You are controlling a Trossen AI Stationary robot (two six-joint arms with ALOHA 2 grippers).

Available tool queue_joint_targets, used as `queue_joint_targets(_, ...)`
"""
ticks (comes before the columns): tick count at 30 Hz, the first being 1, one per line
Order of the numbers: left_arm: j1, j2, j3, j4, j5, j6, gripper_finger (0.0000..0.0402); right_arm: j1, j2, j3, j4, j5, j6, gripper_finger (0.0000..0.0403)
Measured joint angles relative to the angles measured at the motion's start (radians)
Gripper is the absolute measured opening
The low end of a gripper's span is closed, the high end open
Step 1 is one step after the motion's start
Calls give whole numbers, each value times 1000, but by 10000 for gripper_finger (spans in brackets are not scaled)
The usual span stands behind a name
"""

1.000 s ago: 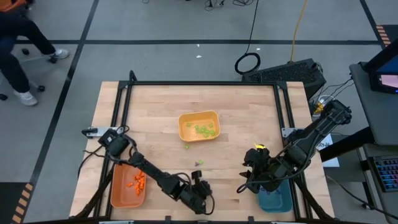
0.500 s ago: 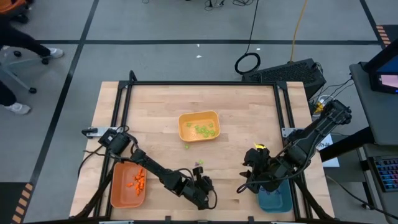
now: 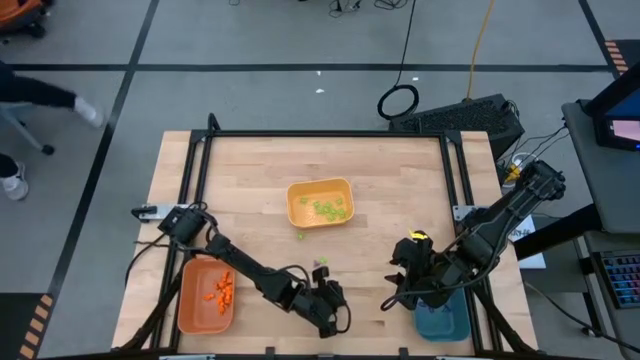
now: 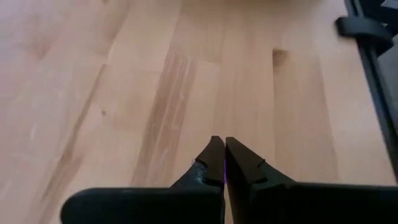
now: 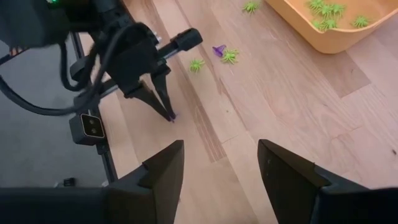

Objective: Sort Halloween decoration
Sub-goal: Put the violet witch hat toy into the blue bin

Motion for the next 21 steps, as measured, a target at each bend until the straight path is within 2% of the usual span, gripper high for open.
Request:
queue_joint_targets(13,49,-170,0,0,12,54,0,0,-4,0,39,-4,4,192)
queue_joint_targets(21,88,-334,1,3,94,104,0,0,-63,0,66,3,-35,192)
